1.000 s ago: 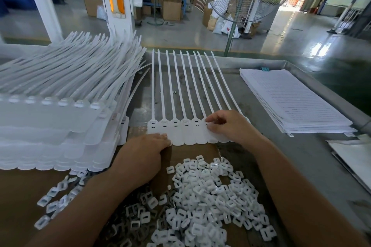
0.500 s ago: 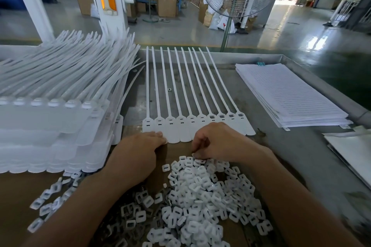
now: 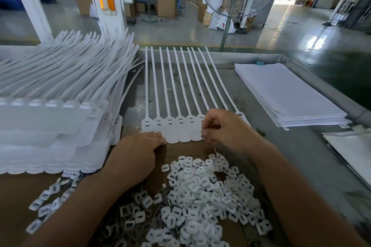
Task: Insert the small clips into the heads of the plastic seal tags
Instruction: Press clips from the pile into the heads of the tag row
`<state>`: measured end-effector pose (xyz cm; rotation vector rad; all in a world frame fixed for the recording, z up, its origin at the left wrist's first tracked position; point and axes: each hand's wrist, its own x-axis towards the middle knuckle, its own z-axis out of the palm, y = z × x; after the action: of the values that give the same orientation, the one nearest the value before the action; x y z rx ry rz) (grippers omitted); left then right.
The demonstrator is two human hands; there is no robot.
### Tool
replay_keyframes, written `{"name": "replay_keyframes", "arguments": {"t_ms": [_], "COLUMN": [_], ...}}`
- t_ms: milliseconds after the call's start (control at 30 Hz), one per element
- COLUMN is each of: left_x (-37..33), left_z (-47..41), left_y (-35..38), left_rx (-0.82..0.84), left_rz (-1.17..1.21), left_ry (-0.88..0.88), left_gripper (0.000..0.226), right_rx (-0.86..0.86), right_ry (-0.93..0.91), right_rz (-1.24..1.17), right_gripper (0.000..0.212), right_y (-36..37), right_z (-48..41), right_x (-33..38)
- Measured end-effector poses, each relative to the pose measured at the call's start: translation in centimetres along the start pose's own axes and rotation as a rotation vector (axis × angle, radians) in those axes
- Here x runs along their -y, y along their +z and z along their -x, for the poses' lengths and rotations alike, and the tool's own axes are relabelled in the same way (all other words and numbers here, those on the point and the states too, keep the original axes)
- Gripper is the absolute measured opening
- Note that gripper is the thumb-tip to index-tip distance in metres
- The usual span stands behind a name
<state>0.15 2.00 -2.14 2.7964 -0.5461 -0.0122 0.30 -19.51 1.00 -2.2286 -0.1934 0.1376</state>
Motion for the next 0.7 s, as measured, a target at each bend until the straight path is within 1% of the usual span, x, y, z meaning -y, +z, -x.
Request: {"name": "replay_keyframes", "arguments": {"t_ms": [67,133,200,300,367,467,700], "left_x": [0.0,0.0,-0.1,-0.1,-0.1,0.0,0.2], "left_z": [0.0,0.0,-0.1,-0.1,0.0,0.1,0.1], "left_y": [0.0,-0.1,-0.1,-0.2,-0.2,-0.1,0.2], "left_rx": [0.002,0.008,0.012,0.013,0.007,-0.017,-0.050], "left_rz": [0.000,-0.002,-0.002,-0.003,0.000,0.009,0.015], "left_ry": [0.000,-0.001,0.001,0.002,0.005,0.017,0.038], "left_gripper": [0.054,0.054,0.054,0.054,0.055,0.054,0.052], "right_rx": [-0.065,-0.114,-0.172,-0.286,-0.332,-0.350,-0.329], "right_ry": [0.029,0.061,0.083,0.095,0.098,0.096,0.110], "right_rz": [-0.070,-0.090,-0.066,-0.026,-0.024,-0.039,0.038], "right_gripper": [0.013,0.013,0.016,0.025,0.025,0.021,0.015], "right_y": [-0.5,-0.8,-1.1,-1.3,-1.3,-1.4,-1.0], "right_z": [-0.3,-0.6,-0.9,-1.5,-1.9,-2.8,-4.5], "right_x": [-0.6,-1.1,-1.7,-2.5,-2.9,-3.4,-4.0]}}
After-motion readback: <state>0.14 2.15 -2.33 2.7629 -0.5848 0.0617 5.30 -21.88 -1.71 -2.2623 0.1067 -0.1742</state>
